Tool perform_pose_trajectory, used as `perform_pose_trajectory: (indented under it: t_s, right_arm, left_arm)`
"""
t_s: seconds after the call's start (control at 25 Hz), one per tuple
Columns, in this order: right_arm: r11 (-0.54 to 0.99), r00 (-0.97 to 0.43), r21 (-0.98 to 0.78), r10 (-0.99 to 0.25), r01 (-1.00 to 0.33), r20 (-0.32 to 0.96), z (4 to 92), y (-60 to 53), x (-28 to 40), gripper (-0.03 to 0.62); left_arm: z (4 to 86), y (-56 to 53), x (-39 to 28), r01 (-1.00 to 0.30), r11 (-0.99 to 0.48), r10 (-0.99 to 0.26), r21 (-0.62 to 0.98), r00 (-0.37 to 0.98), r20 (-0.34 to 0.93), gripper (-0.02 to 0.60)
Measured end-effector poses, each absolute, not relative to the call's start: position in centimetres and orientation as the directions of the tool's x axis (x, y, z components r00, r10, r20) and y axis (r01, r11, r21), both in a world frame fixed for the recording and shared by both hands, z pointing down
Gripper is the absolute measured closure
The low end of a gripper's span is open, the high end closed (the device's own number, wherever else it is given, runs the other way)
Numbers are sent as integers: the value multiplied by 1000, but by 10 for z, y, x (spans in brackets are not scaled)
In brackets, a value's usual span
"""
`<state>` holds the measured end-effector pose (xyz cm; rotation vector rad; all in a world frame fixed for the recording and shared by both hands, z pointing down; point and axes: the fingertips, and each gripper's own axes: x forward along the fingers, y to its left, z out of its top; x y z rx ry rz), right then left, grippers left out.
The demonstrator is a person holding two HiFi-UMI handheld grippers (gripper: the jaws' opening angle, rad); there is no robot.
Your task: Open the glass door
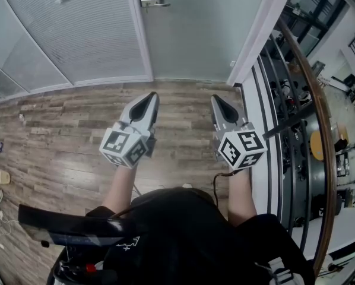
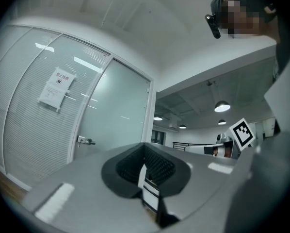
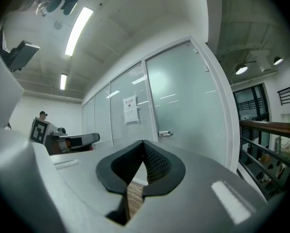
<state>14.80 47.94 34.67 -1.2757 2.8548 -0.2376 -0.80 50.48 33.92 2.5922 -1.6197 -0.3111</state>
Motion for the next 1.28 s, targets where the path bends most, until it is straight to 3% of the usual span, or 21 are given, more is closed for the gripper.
perform_pose_trajectory:
  t_s: [1.28]
  right_arm:
    - [711, -727, -162, -682, -685, 80, 363, 467, 189, 592]
  left_arm:
    - [347, 502, 40, -906, -392, -920, 158, 383, -87, 583]
